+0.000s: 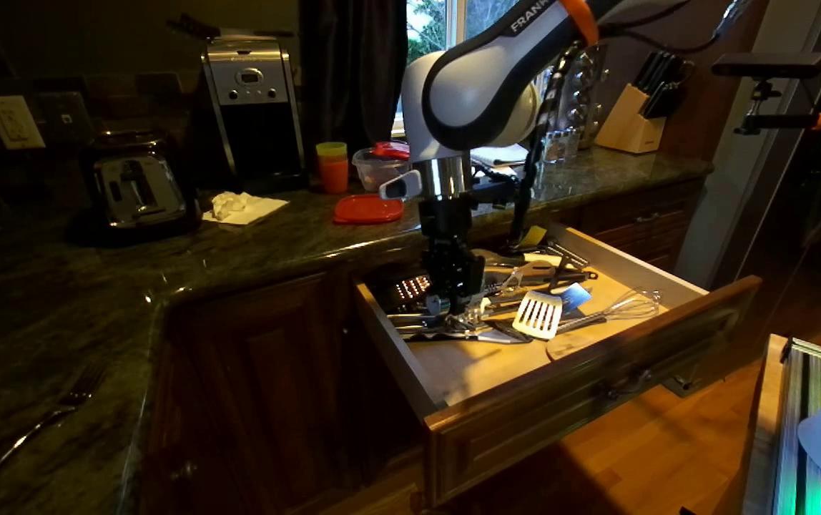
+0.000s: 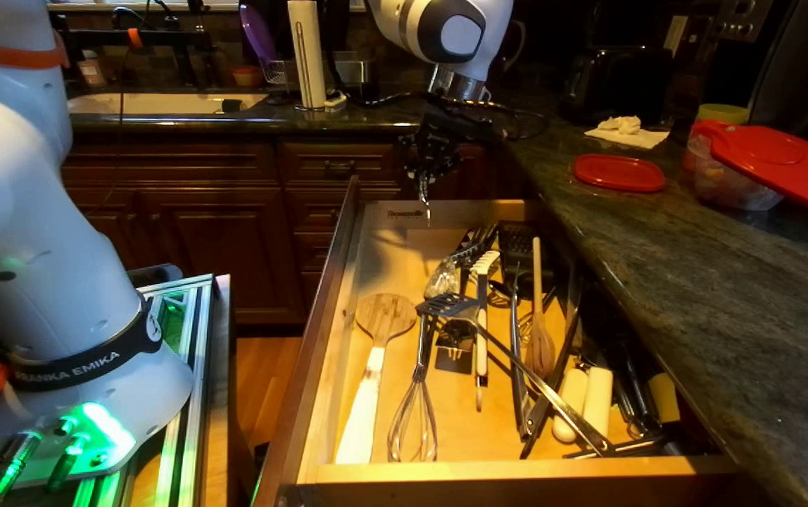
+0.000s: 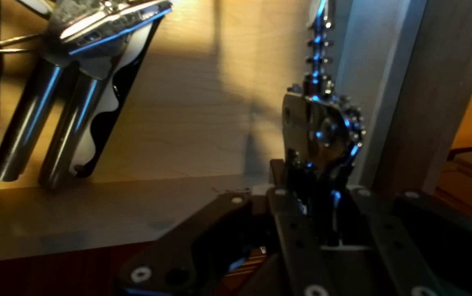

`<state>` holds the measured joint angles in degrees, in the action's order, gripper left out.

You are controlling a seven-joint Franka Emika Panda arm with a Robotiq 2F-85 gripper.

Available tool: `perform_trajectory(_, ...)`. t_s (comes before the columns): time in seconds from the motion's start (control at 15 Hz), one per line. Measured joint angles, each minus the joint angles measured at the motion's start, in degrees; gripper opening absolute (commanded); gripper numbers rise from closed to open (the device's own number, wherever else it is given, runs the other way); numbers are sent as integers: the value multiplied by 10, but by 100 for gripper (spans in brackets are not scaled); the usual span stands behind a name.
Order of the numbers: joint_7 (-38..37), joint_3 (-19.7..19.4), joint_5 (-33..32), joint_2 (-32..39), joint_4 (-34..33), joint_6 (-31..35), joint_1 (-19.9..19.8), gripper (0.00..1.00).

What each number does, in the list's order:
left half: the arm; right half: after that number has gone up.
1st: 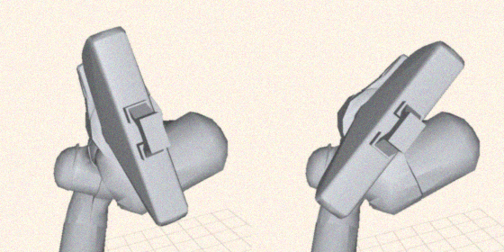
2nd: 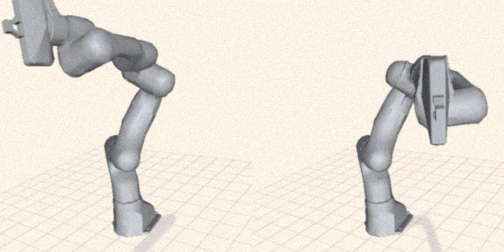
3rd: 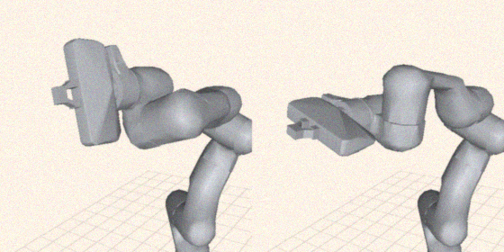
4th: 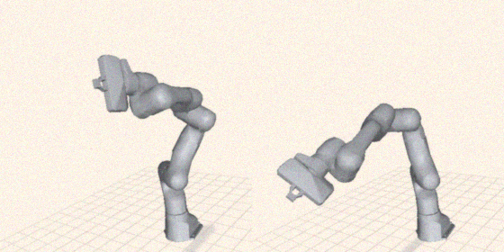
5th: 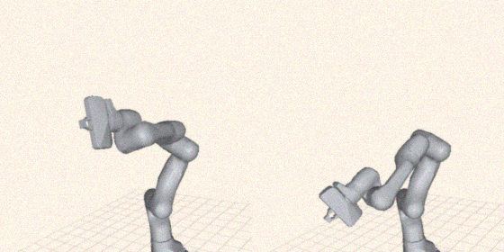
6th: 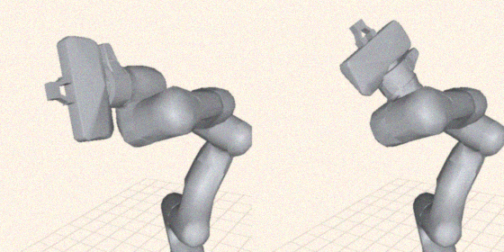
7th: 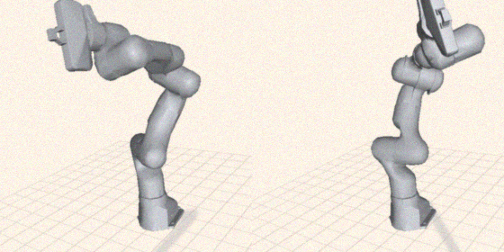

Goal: Put the can opener into the drawer

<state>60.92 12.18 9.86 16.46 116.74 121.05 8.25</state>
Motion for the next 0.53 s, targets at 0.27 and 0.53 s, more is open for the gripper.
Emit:
perform_trajectory(0.27,4,2,62,50,-16,1,-18,4)
perform_trajectory(0.53,4,2,103,82,-23,1,-44,4)
